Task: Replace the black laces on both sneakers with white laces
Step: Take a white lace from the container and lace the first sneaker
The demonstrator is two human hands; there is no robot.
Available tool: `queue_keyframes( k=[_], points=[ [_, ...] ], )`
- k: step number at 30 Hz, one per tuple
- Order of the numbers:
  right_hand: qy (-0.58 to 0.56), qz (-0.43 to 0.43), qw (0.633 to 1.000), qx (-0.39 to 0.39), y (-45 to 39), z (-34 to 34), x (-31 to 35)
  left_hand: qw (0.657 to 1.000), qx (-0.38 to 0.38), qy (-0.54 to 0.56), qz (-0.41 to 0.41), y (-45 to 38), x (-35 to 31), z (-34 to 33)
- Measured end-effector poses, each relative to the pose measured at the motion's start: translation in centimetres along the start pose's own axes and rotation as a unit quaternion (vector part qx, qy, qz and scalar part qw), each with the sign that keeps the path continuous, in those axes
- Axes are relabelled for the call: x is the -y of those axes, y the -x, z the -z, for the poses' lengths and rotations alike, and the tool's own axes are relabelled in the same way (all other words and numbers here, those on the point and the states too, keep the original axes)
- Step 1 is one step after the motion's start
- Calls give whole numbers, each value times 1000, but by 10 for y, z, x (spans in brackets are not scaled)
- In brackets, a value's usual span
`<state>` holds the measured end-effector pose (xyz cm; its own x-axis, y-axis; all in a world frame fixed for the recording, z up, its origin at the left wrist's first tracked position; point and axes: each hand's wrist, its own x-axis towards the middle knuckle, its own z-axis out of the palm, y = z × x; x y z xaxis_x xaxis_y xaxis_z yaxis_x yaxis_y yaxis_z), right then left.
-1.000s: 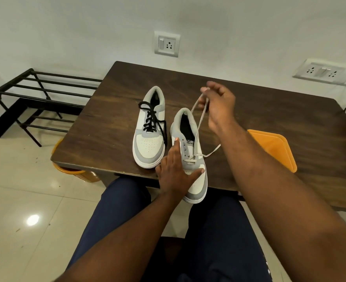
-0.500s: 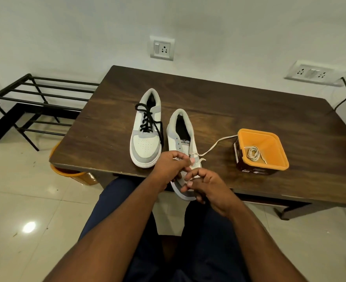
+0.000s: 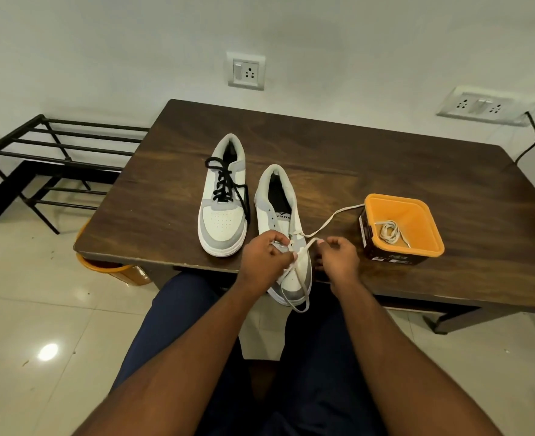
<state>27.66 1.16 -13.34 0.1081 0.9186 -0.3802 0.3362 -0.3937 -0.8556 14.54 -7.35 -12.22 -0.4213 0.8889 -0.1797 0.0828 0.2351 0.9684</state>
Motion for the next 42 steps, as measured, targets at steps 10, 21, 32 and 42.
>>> queue_keyframes(
  k=[10, 21, 32, 42],
  points=[
    [-285, 6, 958, -13, 9, -15, 32, 986, -158, -17, -41, -21, 3, 11],
    [-104, 141, 975, 134, 25, -20, 35, 987, -143, -74, -10, -34, -6, 16],
    [229, 373, 879, 188, 10, -32, 41, 995, -49, 74, 42, -36, 2, 29],
    [277, 381, 858, 208, 3, -40, 38, 994, -21, 100, 30, -35, 2, 33]
  ],
)
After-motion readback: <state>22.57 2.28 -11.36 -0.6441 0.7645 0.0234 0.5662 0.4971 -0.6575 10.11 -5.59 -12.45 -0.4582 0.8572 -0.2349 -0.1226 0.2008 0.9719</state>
